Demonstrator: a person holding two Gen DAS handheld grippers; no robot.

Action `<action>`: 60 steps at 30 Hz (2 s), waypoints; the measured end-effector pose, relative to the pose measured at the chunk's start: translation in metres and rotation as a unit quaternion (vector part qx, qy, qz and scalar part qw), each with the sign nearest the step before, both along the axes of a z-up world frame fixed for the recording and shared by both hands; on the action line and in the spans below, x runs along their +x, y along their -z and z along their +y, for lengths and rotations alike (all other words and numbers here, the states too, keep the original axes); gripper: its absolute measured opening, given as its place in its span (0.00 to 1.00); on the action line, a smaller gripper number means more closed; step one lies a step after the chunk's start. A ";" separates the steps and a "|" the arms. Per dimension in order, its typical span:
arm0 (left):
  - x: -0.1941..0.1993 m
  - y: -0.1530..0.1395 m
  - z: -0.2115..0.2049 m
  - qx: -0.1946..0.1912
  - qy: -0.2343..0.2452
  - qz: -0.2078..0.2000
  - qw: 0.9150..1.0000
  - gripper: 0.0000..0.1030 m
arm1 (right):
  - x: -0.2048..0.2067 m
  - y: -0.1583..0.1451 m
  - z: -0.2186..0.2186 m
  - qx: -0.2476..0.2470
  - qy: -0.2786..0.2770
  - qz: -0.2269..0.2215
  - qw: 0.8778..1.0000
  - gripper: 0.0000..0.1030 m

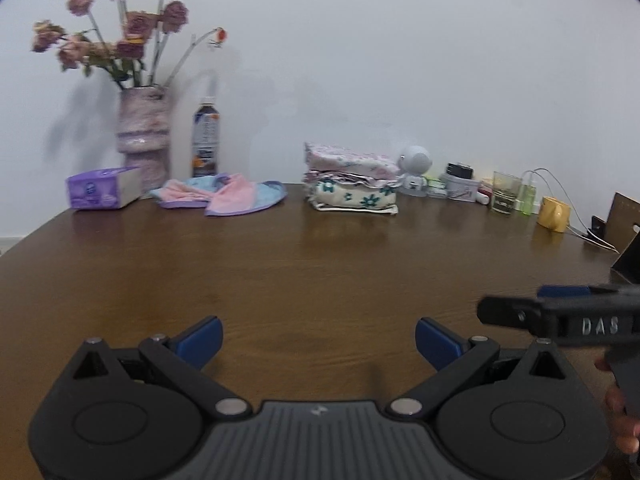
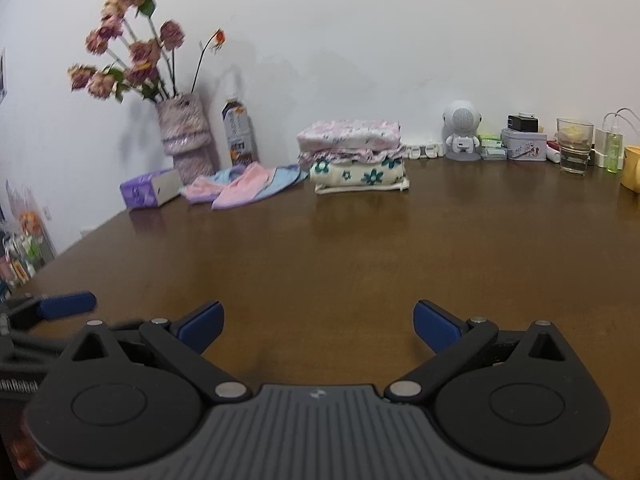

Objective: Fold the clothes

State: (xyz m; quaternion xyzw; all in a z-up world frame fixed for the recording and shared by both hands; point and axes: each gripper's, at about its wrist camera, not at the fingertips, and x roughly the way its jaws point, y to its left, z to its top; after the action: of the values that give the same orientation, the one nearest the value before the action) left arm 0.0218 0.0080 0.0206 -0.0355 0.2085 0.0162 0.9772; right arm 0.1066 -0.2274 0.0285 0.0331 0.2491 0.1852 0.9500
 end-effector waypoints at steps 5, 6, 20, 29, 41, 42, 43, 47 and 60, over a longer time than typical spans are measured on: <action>-0.020 0.004 0.008 -0.005 0.001 0.009 1.000 1.00 | -0.029 0.008 0.004 -0.010 0.007 0.002 1.000 1.00; -0.022 0.005 0.011 -0.011 0.002 0.012 1.000 1.00 | -0.032 0.010 0.005 -0.010 0.007 0.002 1.000 1.00; -0.035 0.009 0.019 -0.016 0.002 0.000 1.000 0.98 | -0.052 0.019 0.019 -0.025 0.009 -0.015 1.000 1.00; -0.035 0.011 0.008 0.012 0.026 -0.010 1.000 0.99 | -0.054 0.019 0.025 -0.038 0.014 -0.017 0.999 1.00; -0.029 0.013 0.006 0.015 0.032 0.016 0.999 0.99 | -0.052 0.020 0.023 -0.038 0.020 -0.010 0.999 1.00; -0.029 0.013 0.007 0.013 0.033 0.016 0.999 0.99 | -0.052 0.020 0.023 -0.038 0.021 -0.010 0.999 1.00; -0.028 0.013 0.007 0.013 0.032 0.018 0.999 0.99 | -0.052 0.020 0.023 -0.038 0.021 -0.010 0.999 1.00; -0.027 0.013 0.008 0.012 0.033 0.023 0.999 0.99 | -0.053 0.020 0.023 -0.040 0.021 -0.012 0.999 1.00; -0.025 0.014 0.010 0.008 0.035 0.027 0.999 0.99 | -0.049 0.020 0.022 -0.038 0.020 -0.005 0.999 1.00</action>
State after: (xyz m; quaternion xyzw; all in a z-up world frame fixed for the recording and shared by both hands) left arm -0.0036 0.0179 0.0068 -0.0199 0.2357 -0.0155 0.9715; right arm 0.0578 -0.2050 0.0086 0.0011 0.2503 0.1568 0.9554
